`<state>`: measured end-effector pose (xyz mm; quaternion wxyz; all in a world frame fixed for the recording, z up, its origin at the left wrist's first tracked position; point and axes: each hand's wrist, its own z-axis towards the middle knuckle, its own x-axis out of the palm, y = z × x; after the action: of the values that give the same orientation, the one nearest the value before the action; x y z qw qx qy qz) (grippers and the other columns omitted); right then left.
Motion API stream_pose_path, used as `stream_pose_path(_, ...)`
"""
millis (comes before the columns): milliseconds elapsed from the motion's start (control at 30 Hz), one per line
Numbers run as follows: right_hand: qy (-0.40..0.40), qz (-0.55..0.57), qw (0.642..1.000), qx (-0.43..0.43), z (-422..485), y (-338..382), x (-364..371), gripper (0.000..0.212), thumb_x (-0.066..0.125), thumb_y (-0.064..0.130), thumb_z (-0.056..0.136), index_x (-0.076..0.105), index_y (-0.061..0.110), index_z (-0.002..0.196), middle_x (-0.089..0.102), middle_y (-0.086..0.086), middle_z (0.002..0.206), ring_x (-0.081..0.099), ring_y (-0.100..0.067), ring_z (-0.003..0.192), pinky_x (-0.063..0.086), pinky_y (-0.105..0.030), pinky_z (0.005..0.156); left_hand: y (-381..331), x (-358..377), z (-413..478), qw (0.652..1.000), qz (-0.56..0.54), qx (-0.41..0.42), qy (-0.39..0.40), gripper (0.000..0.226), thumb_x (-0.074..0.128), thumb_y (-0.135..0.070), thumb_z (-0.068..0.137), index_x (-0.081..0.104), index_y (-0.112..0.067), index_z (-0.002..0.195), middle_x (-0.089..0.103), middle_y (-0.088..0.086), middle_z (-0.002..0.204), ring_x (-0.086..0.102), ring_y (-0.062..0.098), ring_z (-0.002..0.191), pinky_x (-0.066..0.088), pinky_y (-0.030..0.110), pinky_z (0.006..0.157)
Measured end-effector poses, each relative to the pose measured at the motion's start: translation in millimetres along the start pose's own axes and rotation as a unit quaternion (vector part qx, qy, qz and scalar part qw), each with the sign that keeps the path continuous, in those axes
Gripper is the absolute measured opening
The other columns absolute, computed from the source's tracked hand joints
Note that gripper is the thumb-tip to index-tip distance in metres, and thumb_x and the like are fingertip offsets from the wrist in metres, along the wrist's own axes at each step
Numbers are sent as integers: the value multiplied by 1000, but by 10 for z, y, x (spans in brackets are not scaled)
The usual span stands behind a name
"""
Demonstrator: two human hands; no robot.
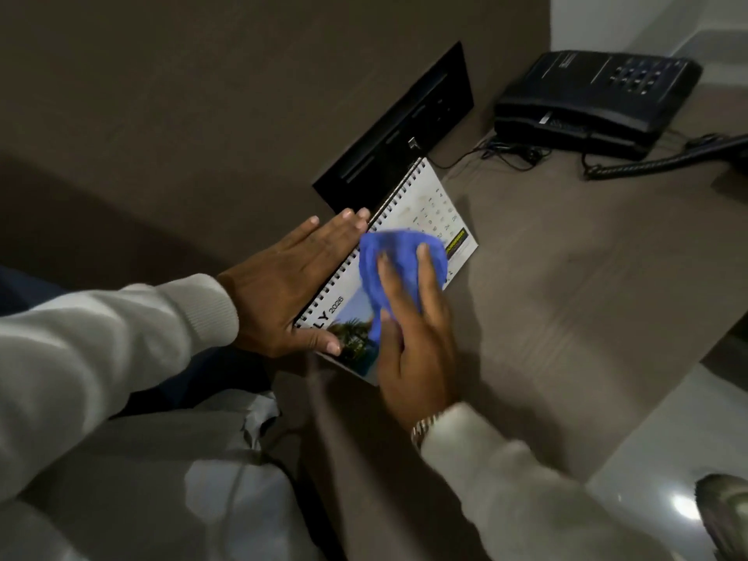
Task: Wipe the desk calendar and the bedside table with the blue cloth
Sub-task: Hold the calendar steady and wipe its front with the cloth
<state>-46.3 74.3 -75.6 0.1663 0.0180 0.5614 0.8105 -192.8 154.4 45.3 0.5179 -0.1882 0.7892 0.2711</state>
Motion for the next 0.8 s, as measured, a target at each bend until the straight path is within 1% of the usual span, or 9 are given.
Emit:
stream_pose_path(67,-29,2,999,19,386,-51,-44,55,41,9,94,32,30,144,13,-9,160,14,-22,147,26,-39,118,6,2,4,1000,-3,-4,6,116,32,-84,78,-13,-9,153,-10,10,164,-10,21,154,-4,36,125)
stream_pose_path(133,-37,-5,998,49,639,-107,-92,55,38,11,92,34,27,144,17,-11,160,23,-29,144,32,-45,113,7,-4,-4,1000,-4,-12,16,118,34,-85,77,-13,-9,154,-9,10,165,-9,19,154,-2,39,125)
stream_pose_path(267,11,-33,994,103,361,-232,-135,59,45,7,91,33,28,144,18,-9,159,32,-34,139,38,-43,109,-1,-14,-18,1000,7,-19,23,119,33,-86,77,-13,-8,154,-10,11,166,-10,19,154,0,40,125)
stream_pose_path(367,46,11,994,96,-13,-183,-132,62,46,10,94,28,46,141,11,6,160,28,-19,141,37,-35,107,-14,-12,-14,1000,8,-17,24,118,31,-86,77,-16,-10,153,-11,10,165,-9,20,154,3,42,125)
stream_pose_path(467,6,94,993,65,130,-5,-78,61,41,16,95,21,59,134,10,17,156,16,-4,142,33,-35,113,-18,2,-11,1000,1,-18,19,117,34,-85,77,-17,-11,153,-11,9,165,-11,17,154,-3,36,125)
stream_pose_path(533,-35,114,989,83,389,4,-57,59,42,12,93,28,47,138,16,7,159,17,-9,144,31,-36,115,-12,2,-2,1000,1,-19,24,118,34,-85,77,-18,-12,153,-13,8,165,-14,14,153,-8,30,124)
stream_pose_path(600,-33,81,984,157,574,-95,-86,59,44,7,92,33,36,142,17,0,160,20,-20,145,34,-45,114,-5,-9,-10,999,3,-22,31,119,33,-86,76,-21,-13,152,-15,8,164,-15,15,153,-6,31,124)
stream_pose_path(700,2,12,966,259,440,-174,-142,60,46,10,94,29,37,144,16,-1,161,22,-26,144,33,-46,114,-12,-9,-9,999,5,-16,32,118,32,-85,77,-17,-9,153,-12,11,165,-10,20,154,0,39,124)
stream_pose_path(800,26,53,970,238,72,-43,-67,62,47,10,92,30,41,142,16,1,160,29,-25,142,41,-42,109,-9,-5,-10,1000,3,-14,25,118,34,-84,77,-15,-7,153,-9,13,165,-9,20,154,2,41,124)
